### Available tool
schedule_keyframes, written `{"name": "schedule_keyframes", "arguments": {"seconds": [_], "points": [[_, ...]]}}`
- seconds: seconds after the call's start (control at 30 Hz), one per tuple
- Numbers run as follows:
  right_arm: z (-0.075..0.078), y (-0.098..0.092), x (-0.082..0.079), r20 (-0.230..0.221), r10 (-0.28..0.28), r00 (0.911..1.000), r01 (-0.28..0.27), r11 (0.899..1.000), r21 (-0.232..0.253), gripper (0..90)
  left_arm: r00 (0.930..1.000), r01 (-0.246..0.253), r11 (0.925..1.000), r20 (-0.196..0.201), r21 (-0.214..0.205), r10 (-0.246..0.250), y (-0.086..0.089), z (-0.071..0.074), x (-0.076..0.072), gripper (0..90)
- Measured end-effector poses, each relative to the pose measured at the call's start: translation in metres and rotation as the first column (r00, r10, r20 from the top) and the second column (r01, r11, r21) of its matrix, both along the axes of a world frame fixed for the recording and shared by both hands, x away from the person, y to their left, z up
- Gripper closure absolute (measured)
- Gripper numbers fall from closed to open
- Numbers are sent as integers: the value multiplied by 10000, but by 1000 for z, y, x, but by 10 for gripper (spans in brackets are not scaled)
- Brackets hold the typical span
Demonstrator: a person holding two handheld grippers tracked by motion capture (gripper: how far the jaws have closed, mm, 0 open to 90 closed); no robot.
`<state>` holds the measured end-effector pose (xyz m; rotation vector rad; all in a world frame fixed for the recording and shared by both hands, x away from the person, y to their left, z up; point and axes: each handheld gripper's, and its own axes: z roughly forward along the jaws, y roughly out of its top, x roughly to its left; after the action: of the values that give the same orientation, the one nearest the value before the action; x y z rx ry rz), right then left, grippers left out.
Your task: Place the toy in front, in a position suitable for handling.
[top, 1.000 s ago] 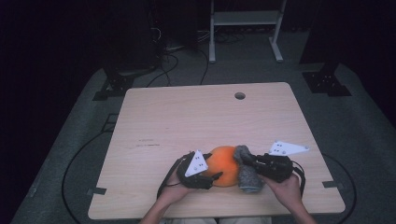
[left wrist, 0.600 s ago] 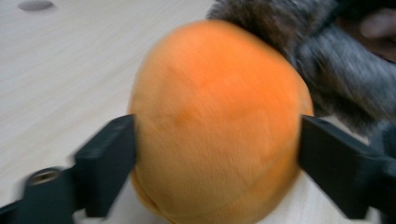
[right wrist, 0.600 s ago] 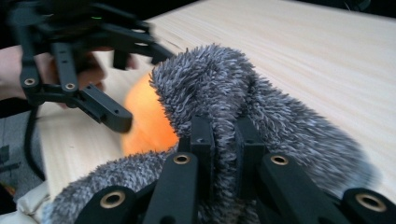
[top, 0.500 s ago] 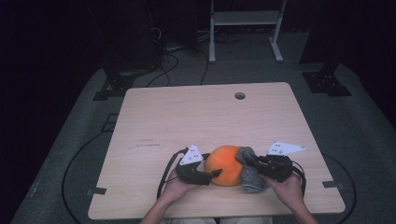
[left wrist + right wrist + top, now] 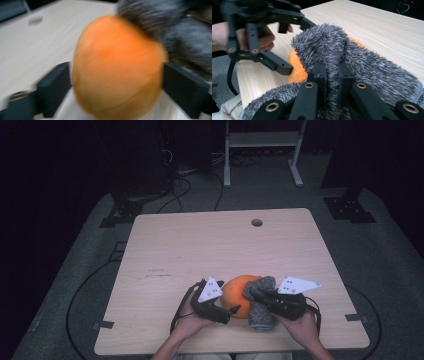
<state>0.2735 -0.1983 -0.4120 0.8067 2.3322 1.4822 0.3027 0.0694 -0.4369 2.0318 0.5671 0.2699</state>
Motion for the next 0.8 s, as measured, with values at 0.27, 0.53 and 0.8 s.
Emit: {"name": "schedule_keyframes", "arguments": {"seconds": [0.27,0.53,0.8], "points": [[0,-17,7,-30,-772,9970,772,9970,49,805,9978,-255,9978,601,-609,292,5,7,-3,312],[8,14,-9,847,410,9956,-399,9991,-149,803,9909,-107,9998,1346,183,82,-2,10,-13,330],[11,-2,-8,626,119,9980,-145,9990,419,804,9867,9,9998,1623,209,-43,-6,9,-14,328]]}}
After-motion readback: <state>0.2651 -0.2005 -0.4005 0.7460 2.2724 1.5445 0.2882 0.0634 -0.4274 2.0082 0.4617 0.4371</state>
